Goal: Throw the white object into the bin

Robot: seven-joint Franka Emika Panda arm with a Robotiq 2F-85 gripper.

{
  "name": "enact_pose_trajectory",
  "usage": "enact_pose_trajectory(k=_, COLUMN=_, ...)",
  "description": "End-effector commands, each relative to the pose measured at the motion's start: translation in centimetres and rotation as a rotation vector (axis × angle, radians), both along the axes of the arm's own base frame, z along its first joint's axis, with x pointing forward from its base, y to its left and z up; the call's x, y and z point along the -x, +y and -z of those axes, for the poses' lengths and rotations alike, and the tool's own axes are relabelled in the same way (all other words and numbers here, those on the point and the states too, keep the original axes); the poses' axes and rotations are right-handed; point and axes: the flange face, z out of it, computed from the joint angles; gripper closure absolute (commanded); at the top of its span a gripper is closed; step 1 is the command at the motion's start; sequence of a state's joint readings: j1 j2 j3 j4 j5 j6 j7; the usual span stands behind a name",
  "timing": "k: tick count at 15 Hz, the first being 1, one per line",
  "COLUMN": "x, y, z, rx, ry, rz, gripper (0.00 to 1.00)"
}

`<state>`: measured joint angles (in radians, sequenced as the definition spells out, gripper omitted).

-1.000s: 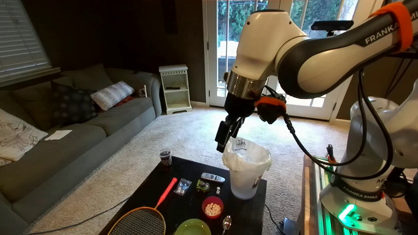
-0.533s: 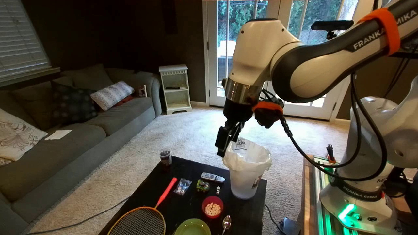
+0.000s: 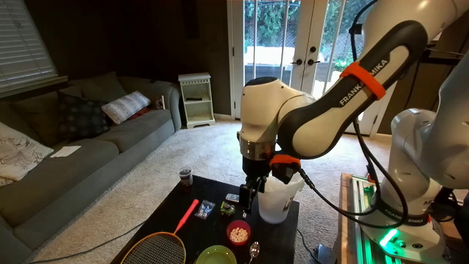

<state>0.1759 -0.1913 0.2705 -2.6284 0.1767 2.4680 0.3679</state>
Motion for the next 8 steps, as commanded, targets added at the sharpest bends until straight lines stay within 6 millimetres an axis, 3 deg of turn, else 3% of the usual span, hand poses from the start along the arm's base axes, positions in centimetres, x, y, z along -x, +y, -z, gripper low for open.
enact_pose_trajectory(k=1, x=-0.1, y=0.4, z=1.4, rx=-0.008, ry=0.027, rz=-0.003, gripper=0.00)
enact_pose_trajectory(k=3, x=-0.5, y=0.8, z=3.4, rx=-0.018, ry=0.064, rz=-0.007, gripper=0.00)
enact_pose_trajectory(k=7, x=-1.1, y=1.0, z=3.7, rx=-0.024, ry=0.069, rz=-0.005, gripper=0.00)
enact_pose_trajectory(k=8, x=-1.6, y=0.7, z=5.0, rx=-0.032, ry=0.100, rz=0.006, gripper=0.00)
